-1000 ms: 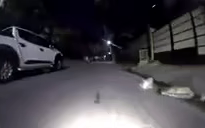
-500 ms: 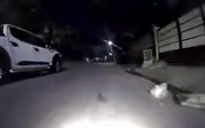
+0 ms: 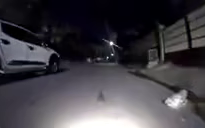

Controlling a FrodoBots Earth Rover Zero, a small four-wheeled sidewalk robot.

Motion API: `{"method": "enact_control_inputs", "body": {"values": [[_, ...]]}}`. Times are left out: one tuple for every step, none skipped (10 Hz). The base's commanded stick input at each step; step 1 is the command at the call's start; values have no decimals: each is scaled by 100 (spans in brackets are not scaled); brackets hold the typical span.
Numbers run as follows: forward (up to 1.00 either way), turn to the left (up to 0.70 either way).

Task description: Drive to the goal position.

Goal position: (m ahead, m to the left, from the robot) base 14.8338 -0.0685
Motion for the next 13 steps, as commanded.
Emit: {"method": "enact_control_inputs", "body": {"values": [[100,-40],[100,-8],[100,5],[100,5],[100,5],[100,5],[100,5],[100,5],[100,5],[100,5],[100,5],[100,5],[100,5]]}}
